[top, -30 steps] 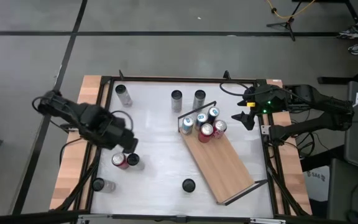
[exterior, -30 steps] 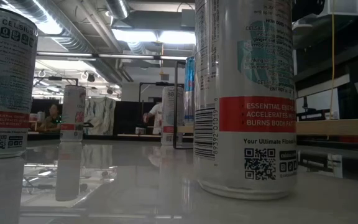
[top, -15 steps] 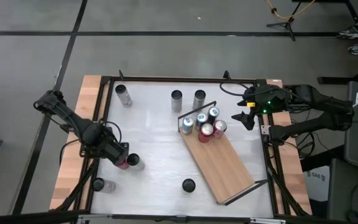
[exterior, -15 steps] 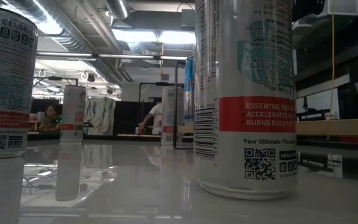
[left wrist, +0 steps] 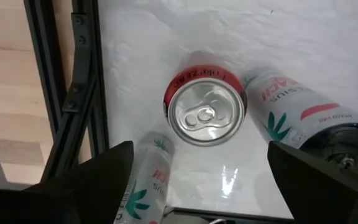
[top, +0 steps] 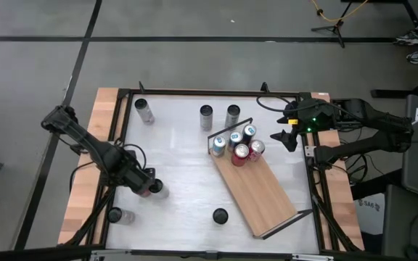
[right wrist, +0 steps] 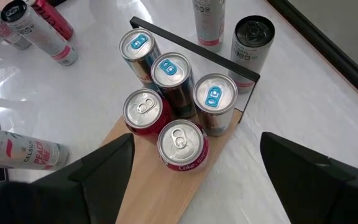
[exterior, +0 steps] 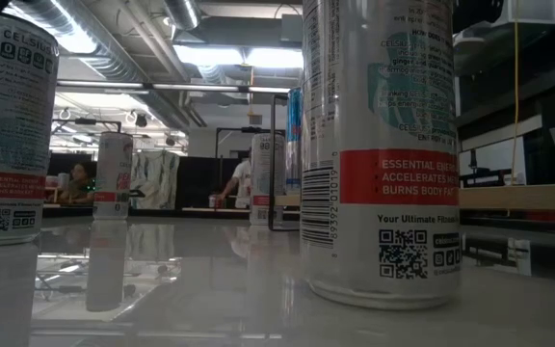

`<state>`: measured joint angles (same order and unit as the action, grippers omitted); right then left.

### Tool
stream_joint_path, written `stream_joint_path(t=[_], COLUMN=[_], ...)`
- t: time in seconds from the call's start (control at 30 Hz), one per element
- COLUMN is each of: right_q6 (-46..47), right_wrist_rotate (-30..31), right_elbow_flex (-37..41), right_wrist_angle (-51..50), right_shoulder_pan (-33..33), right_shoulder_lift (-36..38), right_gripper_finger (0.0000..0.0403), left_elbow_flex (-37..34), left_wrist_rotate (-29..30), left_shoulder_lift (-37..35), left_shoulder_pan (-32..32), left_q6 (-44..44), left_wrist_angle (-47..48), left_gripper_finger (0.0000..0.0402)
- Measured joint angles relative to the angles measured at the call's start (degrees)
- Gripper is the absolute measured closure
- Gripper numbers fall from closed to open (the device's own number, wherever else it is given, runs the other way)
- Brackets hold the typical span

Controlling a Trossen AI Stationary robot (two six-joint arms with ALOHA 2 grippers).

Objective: Place canned beverage on shelf
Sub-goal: Put the red soda can on the shelf aligned with the other red soda cans

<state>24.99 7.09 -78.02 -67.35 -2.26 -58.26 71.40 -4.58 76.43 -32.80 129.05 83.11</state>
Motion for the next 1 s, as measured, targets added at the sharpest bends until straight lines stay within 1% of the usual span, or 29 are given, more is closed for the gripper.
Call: stream_joint_path(t=[0.17,0.7,1.0], right_q6=[0.0,0.0,0.0], right_wrist_rotate=[0.0,0.0,0.0], right_elbow_flex=[0.0,0.0,0.0], right_wrist_angle=[0.0,-0.1,-0.1], right_shoulder_pan=[0.0,0.0,0.0], right_shoulder_lift=[0.0,0.0,0.0], right_gripper_finger=[0.0066,0.0066,0.0066], left_elbow_flex=[0.0,-0.1,0.0], left_wrist_rotate=[0.1,2.0,2.5], left_shoulder_lift=[1.5,8.1,8.6], left_shoulder_pan=[0.0,0.0,-0.1], left_q6=[2.7,2.9,4.2], left_wrist_angle=[0.0,0.4,0.4], left_gripper_finger=[0.0039,0.0039,0.0039])
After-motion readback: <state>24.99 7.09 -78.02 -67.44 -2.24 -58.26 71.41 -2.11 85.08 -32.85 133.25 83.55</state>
